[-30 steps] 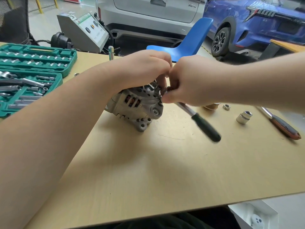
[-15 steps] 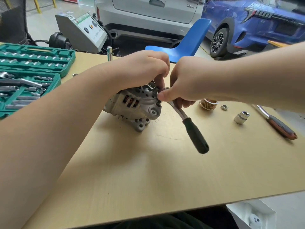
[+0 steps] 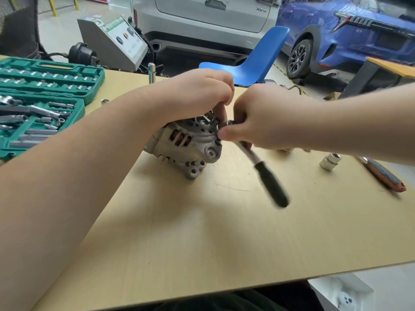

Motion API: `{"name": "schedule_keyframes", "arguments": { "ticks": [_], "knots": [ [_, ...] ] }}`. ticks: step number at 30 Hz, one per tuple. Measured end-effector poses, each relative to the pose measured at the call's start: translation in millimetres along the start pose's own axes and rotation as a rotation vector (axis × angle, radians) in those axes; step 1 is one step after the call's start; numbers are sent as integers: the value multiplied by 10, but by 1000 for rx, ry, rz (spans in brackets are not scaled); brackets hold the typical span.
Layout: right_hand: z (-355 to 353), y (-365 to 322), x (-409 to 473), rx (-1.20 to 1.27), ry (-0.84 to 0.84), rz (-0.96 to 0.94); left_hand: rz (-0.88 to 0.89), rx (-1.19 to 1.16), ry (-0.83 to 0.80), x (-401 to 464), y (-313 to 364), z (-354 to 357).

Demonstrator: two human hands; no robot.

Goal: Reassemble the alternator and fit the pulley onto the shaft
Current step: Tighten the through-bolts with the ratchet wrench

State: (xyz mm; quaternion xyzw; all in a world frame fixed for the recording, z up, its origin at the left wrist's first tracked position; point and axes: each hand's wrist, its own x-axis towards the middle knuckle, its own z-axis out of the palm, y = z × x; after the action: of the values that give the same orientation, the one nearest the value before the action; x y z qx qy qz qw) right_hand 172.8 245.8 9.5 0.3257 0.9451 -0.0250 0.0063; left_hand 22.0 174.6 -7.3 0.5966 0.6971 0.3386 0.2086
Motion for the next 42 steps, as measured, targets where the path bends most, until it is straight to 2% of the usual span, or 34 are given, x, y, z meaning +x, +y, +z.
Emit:
{"name": "schedule_keyframes", "arguments": {
  "ticks": [2,3,5,7,9,10,11,13,15,17,19,20,22,24,26,27,28,29,33,36,38,42],
  "knots": [
    [-35,-98,-10,179,-57,152,-3,15,-8,0,4,5],
    [-41,-92,-14,123,-57,122,-2,15,-8,2,-1,6],
    [-40,-34,-46,-151,-3,-70,1,8,3,10,-15,6],
    [-29,56,-92,-457,64,-370,4,12,5,14,-21,2],
    [-53,154,-64,-607,166,-720,10,10,4,18,-21,4],
    [-66,193,-36,-630,211,-835,16,9,5,20,-20,8],
    [-74,205,-21,-619,220,-867,18,12,9,21,-20,10],
    [-73,175,-31,-543,157,-688,9,18,20,22,-27,8],
    [-7,120,-66,-412,65,-364,-1,7,13,22,-33,4],
    [35,44,-33,-155,35,-103,-4,-6,3,22,-32,1],
    [4,-56,-15,71,7,75,2,-6,-7,22,-26,3],
    [-10,-86,-26,77,-7,86,4,-9,-9,25,-28,4],
    [-10,-52,-49,-191,12,-65,0,-12,-1,33,-36,1],
    [1,48,-99,-523,107,-401,-9,12,8,44,-40,-3],
    [-52,150,-91,-633,193,-745,-10,26,11,51,-43,1],
    [-67,192,-54,-650,233,-849,-8,24,12,53,-45,7],
    [-76,198,-31,-652,235,-876,-6,23,14,56,-43,13],
    [-84,169,-24,-632,197,-820,-6,27,17,56,-45,18],
    [47,92,-58,-400,83,-259,-8,11,13,47,-47,2],
    [39,1,-1,-59,1,27,-6,6,-2,52,-36,-1],
    [0,-70,7,52,-27,83,-3,11,-4,53,-35,4],
    [-16,-18,-77,-298,35,-194,-6,8,-6,40,-46,-3]
  ]
}}
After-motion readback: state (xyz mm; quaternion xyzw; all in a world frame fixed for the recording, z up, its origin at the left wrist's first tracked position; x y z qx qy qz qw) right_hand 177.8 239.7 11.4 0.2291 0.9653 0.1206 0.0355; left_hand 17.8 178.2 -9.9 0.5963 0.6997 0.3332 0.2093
